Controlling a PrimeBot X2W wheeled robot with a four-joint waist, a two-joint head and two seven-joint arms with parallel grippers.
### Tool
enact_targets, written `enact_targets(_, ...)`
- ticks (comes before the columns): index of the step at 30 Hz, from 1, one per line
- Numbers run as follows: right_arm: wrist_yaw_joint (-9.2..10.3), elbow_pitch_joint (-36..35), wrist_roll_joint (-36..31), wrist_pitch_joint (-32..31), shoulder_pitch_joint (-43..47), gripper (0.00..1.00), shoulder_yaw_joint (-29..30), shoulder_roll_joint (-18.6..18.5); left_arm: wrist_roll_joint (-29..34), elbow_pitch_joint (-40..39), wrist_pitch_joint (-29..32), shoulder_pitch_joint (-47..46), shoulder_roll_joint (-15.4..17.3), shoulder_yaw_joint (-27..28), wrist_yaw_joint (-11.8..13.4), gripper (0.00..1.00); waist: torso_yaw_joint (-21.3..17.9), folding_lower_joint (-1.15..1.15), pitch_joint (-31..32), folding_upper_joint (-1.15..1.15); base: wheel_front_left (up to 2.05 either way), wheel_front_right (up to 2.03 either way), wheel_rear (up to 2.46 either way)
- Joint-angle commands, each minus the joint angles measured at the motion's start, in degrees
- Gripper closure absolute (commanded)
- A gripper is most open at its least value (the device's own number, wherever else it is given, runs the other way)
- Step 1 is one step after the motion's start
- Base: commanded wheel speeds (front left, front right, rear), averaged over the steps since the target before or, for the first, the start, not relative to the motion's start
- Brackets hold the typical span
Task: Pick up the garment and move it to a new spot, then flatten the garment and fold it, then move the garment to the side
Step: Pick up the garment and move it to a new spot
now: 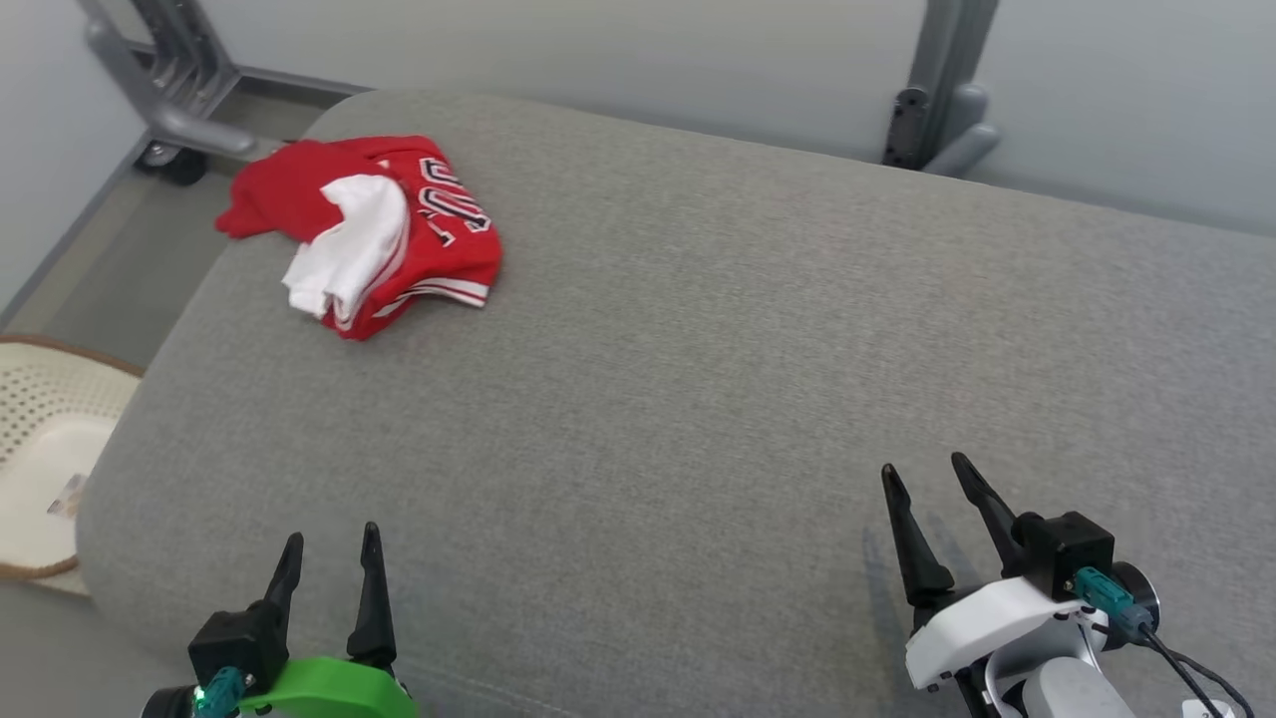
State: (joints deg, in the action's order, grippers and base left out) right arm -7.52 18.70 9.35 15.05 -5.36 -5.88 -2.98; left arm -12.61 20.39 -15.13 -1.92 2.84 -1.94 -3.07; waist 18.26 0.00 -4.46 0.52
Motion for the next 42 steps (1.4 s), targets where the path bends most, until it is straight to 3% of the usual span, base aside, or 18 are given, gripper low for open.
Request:
enact_targets(1,0.06,0.3,-0.3,0.2,-0.9,0.0,-0.4,-0.4,-0.6,-0.1,0.0,0.9,0.1,0.6,0.2,0.0,10.7,0.0,-1.2,-0.52,0.0,0.0,0.0)
enact_targets(5,0.06,1.1,0.2,0.2,-2.1,0.0,-3.0,-0.2,-1.4,-0.3,0.0,2.6,0.1,1.8,0.7,0.0,13.1,0.0,-1.8,-0.52,0.0,0.0,0.0)
enact_targets(13,0.06,1.6,0.2,0.2,-2.9,0.0,-3.4,-0.8,-3.1,0.5,0.0,1.7,0.1,1.4,-0.2,0.0,13.0,0.0,-2.7,-0.52,0.0,0.0,0.0)
enact_targets(19,0.06,0.4,-0.7,0.2,-4.0,0.0,-3.5,-1.9,-6.0,4.1,0.0,-3.0,0.1,1.8,-2.5,0.0,9.4,0.0,-5.6,-0.52,0.0,0.0,0.0)
enact_targets(23,0.06,-0.4,-1.4,0.2,-5.6,0.0,-4.5,-3.6,-4.5,7.3,0.0,-9.8,0.5,4.7,-3.6,0.0,5.7,0.0,-8.8,-0.52,0.0,0.0,0.0)
enact_targets(30,0.06,-2.0,-1.6,0.2,-9.5,0.0,-6.4,-5.6,-4.3,15.3,0.0,-24.8,6.2,6.1,-4.4,0.0,-0.4,0.0,-14.9,-0.52,0.0,0.0,0.0)
enact_targets(35,0.06,-3.1,-1.8,0.2,-11.6,0.0,-7.2,-6.3,-8.5,21.7,0.0,-34.5,12.0,0.5,-4.4,0.0,-4.2,0.0,-18.5,-0.52,0.0,0.0,0.0)
enact_targets(42,0.06,-4.3,-2.0,0.2,-13.1,0.0,-6.9,-6.3,-14.8,32.9,1.6,-42.2,17.2,-7.1,-4.4,0.0,-8.4,0.0,-21.5,-0.52,0.0,0.0,0.0)
